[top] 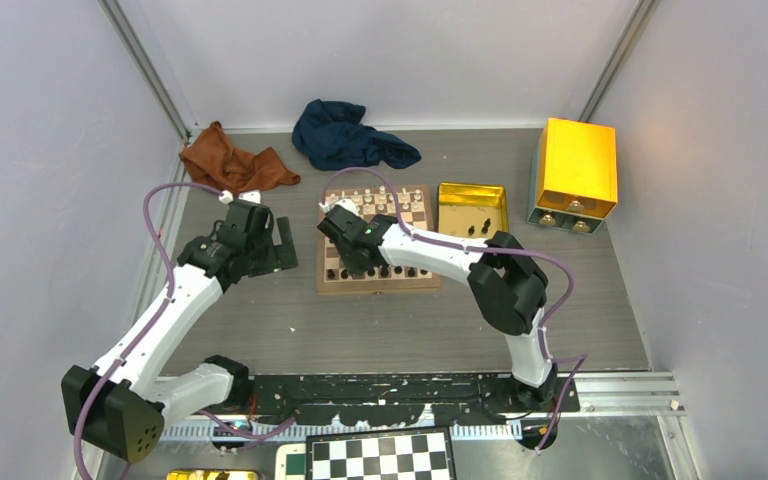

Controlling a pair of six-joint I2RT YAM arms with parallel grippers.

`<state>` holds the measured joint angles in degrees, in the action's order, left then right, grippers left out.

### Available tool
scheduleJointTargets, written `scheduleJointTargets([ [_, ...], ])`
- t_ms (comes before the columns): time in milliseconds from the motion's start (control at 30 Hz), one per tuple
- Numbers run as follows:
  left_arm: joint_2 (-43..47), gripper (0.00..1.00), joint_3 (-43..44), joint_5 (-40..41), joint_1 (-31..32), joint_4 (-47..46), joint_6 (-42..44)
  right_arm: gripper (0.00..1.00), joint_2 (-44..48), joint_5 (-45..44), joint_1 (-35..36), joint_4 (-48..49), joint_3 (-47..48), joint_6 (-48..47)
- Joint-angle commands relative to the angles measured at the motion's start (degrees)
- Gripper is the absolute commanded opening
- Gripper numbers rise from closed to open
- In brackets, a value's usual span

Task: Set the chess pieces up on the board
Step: Place the chess piece on the chessboard.

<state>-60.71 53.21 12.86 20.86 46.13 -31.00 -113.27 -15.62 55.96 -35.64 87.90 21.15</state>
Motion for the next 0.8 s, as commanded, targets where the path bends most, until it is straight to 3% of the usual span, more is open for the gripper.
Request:
scheduleJointTargets([
  [0,-0.11,1.00,0.75,0.50,-0.38,-1.09,0.43,0.02,0.00,0.74,-0.44,2.23,-0.09,-0.38],
  [767,-0.90,1.00,0.40,0.06,-0.38,-1.75,0.50,0.02,-1.23,2.06,-0.91,2.15,0.87,-0.35],
])
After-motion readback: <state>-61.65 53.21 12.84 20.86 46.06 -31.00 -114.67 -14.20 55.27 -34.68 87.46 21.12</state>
